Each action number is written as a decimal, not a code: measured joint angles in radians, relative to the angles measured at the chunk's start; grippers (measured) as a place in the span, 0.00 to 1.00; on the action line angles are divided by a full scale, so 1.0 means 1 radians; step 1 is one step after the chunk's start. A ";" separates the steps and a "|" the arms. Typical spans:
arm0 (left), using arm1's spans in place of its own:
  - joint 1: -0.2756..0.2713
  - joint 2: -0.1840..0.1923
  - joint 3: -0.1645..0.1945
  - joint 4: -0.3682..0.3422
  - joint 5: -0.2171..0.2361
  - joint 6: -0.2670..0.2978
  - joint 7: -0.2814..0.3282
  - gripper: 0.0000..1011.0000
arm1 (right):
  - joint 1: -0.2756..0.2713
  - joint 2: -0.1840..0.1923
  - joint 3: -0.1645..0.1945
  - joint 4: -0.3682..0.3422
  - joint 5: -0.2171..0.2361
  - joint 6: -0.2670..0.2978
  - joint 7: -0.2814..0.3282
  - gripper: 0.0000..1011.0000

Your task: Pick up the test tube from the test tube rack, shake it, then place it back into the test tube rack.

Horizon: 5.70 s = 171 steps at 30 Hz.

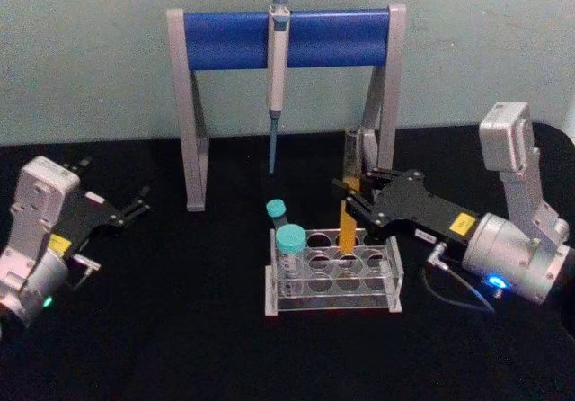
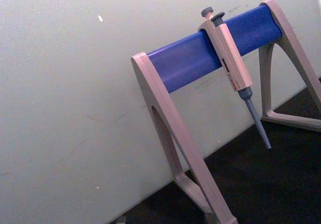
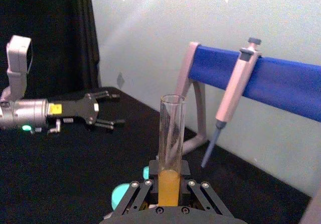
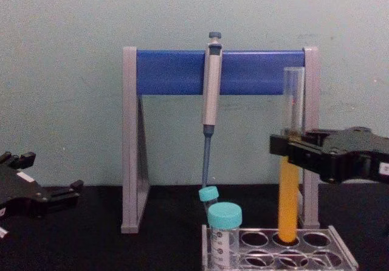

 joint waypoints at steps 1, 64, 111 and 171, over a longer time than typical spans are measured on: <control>0.000 0.000 0.000 0.000 0.000 0.000 0.000 0.99 | 0.004 -0.004 -0.004 0.005 0.002 -0.004 0.001 0.23; 0.000 0.000 0.000 0.000 0.000 0.000 0.000 0.99 | 0.055 -0.131 0.041 0.112 -0.073 -0.062 -0.126 0.23; 0.000 0.000 0.000 0.000 0.000 0.000 0.000 0.99 | 0.015 -0.072 0.039 0.054 -0.009 -0.043 -0.065 0.23; 0.000 0.000 0.000 0.000 0.000 0.000 0.000 0.99 | 0.026 -0.066 -0.022 0.123 -0.019 -0.012 -0.082 0.23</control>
